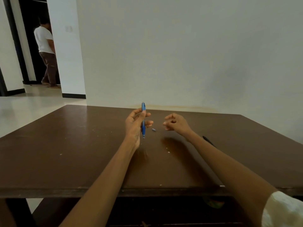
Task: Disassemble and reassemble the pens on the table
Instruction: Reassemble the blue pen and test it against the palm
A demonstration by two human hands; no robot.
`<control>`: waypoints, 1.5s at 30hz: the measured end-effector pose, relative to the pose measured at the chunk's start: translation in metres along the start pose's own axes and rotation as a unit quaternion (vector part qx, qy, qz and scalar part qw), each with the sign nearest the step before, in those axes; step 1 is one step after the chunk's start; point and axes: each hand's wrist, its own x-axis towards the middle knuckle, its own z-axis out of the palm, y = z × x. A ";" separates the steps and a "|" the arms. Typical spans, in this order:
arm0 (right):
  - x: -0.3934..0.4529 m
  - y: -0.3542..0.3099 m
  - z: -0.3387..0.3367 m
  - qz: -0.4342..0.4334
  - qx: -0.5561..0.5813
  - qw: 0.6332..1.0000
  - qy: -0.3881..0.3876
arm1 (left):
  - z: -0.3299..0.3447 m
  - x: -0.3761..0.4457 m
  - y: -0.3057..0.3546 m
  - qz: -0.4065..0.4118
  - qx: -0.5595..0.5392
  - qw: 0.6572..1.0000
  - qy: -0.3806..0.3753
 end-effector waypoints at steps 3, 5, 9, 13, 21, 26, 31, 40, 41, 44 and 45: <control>-0.011 -0.010 0.003 -0.004 0.060 0.998 0.012 | 0.001 -0.004 0.001 0.001 0.012 1.000 -0.007; -0.019 -0.022 0.006 -0.021 0.156 0.987 0.025 | 0.003 -0.007 0.001 0.010 0.021 1.000 -0.018; -0.031 -0.050 0.012 -0.043 0.278 0.960 0.013 | 0.009 -0.008 0.002 0.025 0.058 0.997 -0.043; -0.036 -0.074 0.011 -0.077 0.315 0.946 -0.009 | 0.009 -0.009 0.003 0.040 0.112 0.991 -0.065; -0.041 -0.076 0.004 -0.080 0.281 0.956 -0.037 | 0.008 -0.011 0.002 0.055 0.172 0.982 -0.054; -0.040 -0.074 0.003 -0.082 0.249 0.964 -0.045 | 0.008 -0.012 0.001 0.065 0.186 0.979 -0.057; -0.040 -0.075 -0.001 -0.102 0.179 0.978 -0.038 | 0.007 -0.012 0.001 0.072 0.193 0.977 -0.054; -0.044 -0.077 0.004 -0.173 0.059 0.983 0.003 | 0.007 -0.010 0.001 0.073 0.183 0.980 -0.040; -0.045 -0.075 0.007 -0.173 0.065 0.983 0.012 | 0.006 -0.010 0.001 0.069 0.181 0.980 -0.039; -0.046 -0.071 0.014 -0.173 0.077 0.981 0.036 | 0.006 -0.009 -0.001 0.055 0.185 0.981 -0.035; -0.046 -0.070 0.015 -0.174 0.077 0.981 0.037 | 0.005 -0.009 -0.001 0.052 0.188 0.980 -0.033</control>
